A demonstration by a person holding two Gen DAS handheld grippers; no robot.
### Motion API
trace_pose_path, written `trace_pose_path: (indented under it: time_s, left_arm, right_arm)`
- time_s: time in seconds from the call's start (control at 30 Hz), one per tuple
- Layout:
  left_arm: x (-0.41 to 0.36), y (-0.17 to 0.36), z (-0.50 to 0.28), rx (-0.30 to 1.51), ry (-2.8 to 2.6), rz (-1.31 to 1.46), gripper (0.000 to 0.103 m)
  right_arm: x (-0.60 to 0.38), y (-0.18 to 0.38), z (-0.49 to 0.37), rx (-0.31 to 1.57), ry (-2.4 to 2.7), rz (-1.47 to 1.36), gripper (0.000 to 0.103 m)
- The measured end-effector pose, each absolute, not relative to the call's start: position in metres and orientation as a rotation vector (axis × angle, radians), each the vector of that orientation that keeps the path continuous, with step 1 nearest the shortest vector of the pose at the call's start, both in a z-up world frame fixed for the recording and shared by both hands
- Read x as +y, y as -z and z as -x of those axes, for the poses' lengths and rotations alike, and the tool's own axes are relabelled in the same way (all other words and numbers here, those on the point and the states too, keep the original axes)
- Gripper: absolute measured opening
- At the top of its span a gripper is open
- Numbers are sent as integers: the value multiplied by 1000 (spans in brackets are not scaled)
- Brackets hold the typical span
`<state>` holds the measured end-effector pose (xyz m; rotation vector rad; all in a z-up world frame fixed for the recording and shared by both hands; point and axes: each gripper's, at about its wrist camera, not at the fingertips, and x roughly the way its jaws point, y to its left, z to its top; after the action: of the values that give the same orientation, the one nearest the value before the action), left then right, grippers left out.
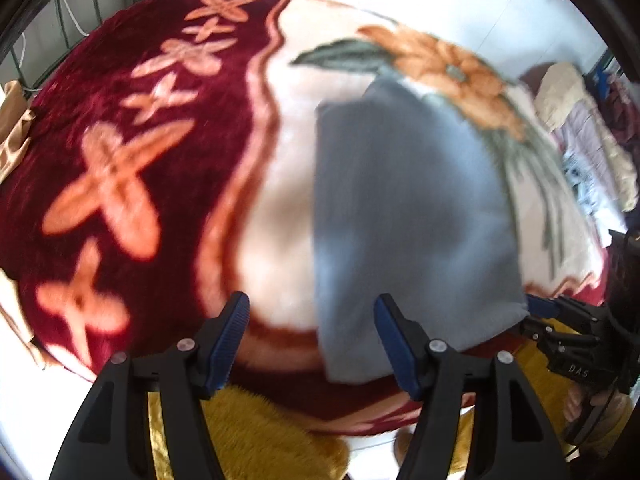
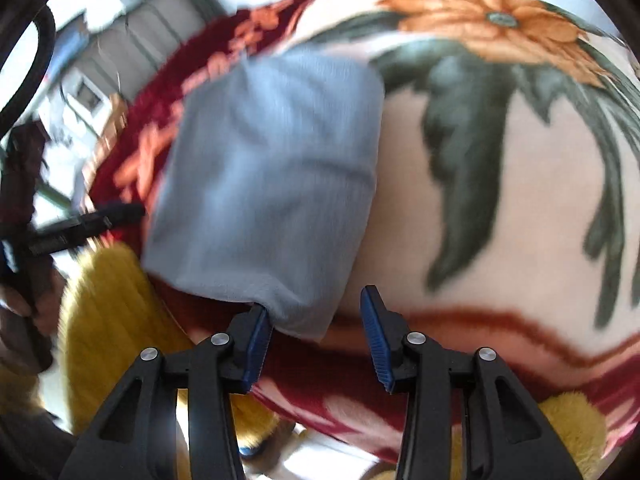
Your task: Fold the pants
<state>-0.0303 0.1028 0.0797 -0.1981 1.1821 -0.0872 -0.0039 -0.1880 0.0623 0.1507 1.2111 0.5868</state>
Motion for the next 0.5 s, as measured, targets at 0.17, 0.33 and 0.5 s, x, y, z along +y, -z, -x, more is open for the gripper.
trace_pose_path:
  time_s: [0.17,0.33,0.5]
  left_arm:
    - [101,-80,4,1160,119,257,68]
    - [96,-63,-16,1197,145,276,68]
    - [95,-44,-23,1235,125,252,68]
  right_arm:
    - [-188,-70,-14,1199,-590,-172,51]
    - [-195,-73,6,1230,-627,-63,51]
    - [-204,-78,2,1216,-620,-94,53]
